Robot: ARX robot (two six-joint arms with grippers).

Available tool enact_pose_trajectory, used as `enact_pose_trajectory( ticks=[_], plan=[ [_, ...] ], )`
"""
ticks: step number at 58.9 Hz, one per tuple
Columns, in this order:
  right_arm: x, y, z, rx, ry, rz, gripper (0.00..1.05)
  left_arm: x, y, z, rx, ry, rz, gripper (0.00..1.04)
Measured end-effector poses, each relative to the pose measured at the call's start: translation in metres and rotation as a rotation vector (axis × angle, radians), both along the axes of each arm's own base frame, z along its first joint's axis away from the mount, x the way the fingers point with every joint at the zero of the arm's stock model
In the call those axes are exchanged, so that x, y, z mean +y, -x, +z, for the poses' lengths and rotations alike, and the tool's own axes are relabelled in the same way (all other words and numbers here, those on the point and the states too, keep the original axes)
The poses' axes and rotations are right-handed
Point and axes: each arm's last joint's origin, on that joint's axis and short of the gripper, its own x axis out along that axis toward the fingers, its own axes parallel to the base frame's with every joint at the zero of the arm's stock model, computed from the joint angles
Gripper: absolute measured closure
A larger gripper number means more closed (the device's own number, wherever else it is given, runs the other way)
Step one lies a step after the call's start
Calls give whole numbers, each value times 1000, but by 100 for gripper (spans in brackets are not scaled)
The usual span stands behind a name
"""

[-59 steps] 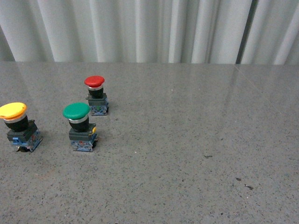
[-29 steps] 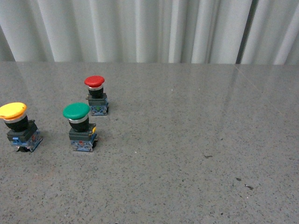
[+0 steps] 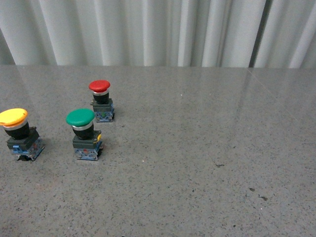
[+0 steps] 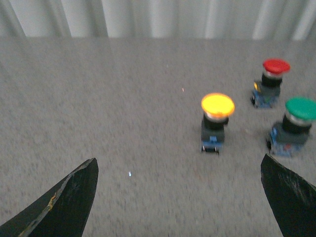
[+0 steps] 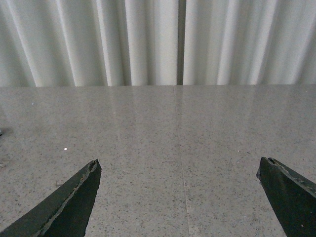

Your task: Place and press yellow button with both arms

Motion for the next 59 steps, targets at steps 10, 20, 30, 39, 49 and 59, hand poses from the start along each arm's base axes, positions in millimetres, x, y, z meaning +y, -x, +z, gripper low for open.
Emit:
enact_pose_trajectory(
  ticks=[10, 20, 30, 39, 49, 59],
  plan=[
    [0, 0, 0, 1, 0, 0, 6, -6, -52, 32, -43, -15, -63, 7],
    [0, 0, 0, 1, 0, 0, 6, -11, -116, 22, 146, -25, -111, 7],
    [0, 0, 0, 1, 0, 0, 6, -10, -151, 13, 228, 6, -134, 7],
    [0, 0, 0, 1, 0, 0, 6, -11, -164, -9, 301, 15, -151, 7],
    [0, 0, 0, 1, 0, 0, 6, -12, -169, -20, 322, 18, -181, 7],
    [0, 0, 0, 1, 0, 0, 6, -12, -172, -28, 333, -5, -189, 7]
  ],
)
